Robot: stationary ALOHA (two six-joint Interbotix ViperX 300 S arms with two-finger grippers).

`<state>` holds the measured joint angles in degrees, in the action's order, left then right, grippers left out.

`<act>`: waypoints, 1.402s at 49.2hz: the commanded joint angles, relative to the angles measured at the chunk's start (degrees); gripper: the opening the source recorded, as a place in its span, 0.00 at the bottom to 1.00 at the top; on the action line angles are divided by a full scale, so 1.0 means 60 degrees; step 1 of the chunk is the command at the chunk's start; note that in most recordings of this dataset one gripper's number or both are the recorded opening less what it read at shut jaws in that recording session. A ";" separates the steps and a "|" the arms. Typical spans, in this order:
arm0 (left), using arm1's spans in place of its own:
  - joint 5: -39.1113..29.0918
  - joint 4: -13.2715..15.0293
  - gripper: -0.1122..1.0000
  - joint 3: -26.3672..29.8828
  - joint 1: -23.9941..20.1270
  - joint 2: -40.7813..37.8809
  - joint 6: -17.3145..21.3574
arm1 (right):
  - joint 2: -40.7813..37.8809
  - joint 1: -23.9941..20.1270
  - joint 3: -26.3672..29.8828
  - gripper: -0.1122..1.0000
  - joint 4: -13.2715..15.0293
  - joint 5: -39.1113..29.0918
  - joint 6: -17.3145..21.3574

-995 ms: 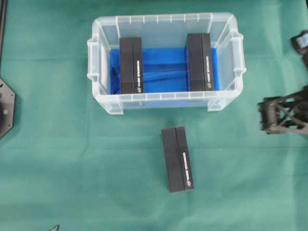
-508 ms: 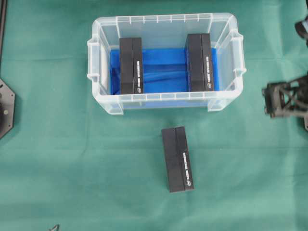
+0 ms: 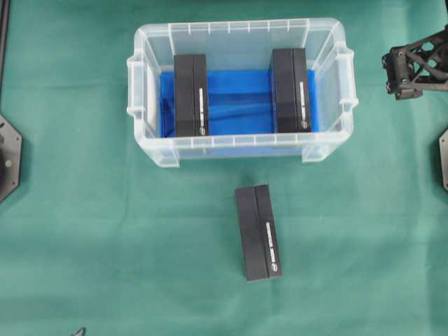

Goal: Take the box out of the case with the right arm.
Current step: 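Withdraw the open right gripper to the right side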

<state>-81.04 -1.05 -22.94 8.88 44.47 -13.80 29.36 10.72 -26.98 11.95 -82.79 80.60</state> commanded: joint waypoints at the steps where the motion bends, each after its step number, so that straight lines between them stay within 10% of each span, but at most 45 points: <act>1: 0.0029 -0.0044 0.10 0.0103 0.0029 -0.0029 0.0000 | 0.0088 0.0220 0.0146 0.92 -0.0015 0.0044 -0.0088; 69: 0.0029 -0.0044 0.10 0.0059 0.0029 -0.0044 -0.0015 | -0.0410 0.0249 0.0615 0.92 -0.0146 0.0615 -0.0015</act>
<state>-80.95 -1.14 -23.29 8.88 44.30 -13.89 27.77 12.22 -25.49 10.99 -80.77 80.42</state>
